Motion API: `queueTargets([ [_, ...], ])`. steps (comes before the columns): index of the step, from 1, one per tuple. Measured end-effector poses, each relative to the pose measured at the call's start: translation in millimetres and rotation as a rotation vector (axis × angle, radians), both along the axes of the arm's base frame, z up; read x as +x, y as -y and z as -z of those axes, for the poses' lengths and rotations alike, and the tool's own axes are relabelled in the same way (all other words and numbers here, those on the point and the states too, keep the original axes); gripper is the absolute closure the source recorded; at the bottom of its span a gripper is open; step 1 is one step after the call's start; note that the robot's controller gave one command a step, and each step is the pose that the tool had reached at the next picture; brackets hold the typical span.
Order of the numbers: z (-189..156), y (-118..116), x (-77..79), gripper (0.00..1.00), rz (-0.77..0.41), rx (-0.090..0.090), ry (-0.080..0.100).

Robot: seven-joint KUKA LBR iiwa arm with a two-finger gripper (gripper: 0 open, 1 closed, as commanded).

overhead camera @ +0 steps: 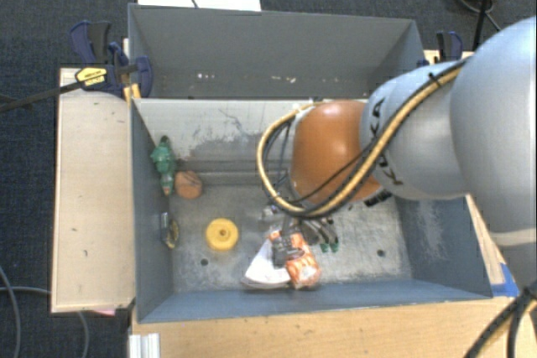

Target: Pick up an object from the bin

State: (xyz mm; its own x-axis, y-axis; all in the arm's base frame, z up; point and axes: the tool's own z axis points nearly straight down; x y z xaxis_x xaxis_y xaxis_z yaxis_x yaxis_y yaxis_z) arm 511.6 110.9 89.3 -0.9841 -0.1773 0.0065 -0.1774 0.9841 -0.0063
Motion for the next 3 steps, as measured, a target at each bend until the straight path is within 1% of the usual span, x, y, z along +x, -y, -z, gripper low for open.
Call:
queueTargets([
  [1,0,0,0.1,1.00,0.001,0.000,0.000],
  [2,-3,0,-0.1,1.00,0.000,0.004,-0.003],
  [3,-93,17,-6.6,1.00,0.008,0.008,0.007],
])
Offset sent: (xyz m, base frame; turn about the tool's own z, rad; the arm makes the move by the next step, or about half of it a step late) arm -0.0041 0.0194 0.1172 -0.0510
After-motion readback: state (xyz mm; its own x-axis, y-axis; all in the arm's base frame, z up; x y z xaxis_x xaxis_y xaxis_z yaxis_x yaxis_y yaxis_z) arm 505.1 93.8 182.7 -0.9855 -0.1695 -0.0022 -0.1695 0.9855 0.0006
